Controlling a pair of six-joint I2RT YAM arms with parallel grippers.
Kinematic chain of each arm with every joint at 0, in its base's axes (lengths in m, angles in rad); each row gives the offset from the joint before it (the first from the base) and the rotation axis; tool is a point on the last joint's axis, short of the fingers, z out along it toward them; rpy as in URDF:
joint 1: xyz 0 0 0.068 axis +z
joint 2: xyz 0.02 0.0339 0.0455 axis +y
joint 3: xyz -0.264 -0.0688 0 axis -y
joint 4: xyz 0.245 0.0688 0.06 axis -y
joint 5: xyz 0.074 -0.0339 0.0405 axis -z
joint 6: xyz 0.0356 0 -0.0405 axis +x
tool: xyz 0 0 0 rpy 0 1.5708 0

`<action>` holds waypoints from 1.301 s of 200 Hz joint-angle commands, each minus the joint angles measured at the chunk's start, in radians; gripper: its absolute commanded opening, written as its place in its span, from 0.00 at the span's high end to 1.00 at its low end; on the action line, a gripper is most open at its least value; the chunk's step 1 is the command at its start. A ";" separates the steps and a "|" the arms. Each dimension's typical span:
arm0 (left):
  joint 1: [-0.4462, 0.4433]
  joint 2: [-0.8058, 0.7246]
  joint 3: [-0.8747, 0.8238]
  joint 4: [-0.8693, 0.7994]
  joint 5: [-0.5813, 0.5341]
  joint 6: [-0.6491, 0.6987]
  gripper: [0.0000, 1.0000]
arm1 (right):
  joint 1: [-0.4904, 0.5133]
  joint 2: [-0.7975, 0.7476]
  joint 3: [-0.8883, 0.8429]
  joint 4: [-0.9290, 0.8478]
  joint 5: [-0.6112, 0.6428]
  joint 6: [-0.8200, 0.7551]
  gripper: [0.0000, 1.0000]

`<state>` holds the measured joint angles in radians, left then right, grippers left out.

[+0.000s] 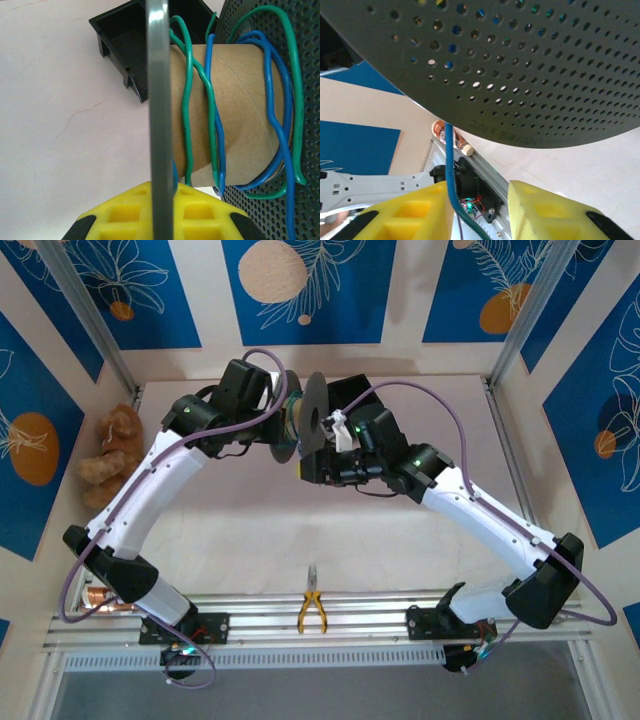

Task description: Wrap the cables

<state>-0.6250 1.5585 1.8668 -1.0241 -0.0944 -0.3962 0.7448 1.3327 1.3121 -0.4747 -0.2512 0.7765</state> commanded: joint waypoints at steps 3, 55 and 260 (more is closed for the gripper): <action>0.019 -0.051 0.003 0.132 0.021 -0.044 1.00 | -0.012 -0.042 -0.032 0.054 -0.092 0.031 0.70; 0.055 -0.070 -0.035 0.192 0.099 -0.102 1.00 | -0.008 -0.052 -0.084 0.071 -0.093 0.030 1.00; 0.226 -0.195 -0.322 0.574 0.521 -0.394 1.00 | 0.025 -0.097 -0.187 0.101 0.189 -0.106 0.75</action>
<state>-0.4263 1.4220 1.5116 -0.6338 0.4011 -0.7620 0.7574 1.2488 1.0943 -0.2836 -0.0303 0.7013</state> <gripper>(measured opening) 0.076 0.250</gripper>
